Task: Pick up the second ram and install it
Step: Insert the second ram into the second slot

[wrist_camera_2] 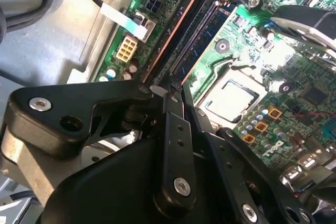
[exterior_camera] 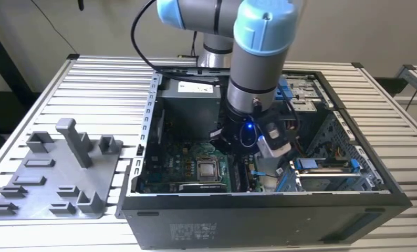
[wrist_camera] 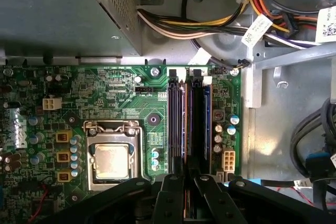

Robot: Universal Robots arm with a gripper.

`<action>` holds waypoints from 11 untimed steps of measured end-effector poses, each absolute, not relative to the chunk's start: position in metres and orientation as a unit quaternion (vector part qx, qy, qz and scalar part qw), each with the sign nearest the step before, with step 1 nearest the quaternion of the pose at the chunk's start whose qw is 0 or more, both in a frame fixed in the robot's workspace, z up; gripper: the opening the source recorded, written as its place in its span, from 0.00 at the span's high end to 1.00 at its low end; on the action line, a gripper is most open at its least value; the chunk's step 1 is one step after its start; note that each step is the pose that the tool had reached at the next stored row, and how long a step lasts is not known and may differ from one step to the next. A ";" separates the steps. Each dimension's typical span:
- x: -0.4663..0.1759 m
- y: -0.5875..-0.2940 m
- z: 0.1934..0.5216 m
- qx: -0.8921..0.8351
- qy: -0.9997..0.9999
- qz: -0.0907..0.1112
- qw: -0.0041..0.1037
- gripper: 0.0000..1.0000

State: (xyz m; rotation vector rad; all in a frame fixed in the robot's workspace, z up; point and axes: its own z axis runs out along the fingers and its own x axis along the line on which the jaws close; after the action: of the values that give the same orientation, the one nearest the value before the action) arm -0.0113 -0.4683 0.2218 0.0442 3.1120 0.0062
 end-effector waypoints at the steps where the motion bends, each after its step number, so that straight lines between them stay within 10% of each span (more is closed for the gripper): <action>1: -0.011 -0.468 0.222 0.014 1.000 0.002 0.015 0.86; 11: -0.013 -0.469 0.221 0.014 1.000 0.003 0.015 0.86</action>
State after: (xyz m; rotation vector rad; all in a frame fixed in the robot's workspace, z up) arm -0.0127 -0.4692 0.2206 0.0441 3.1120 0.0102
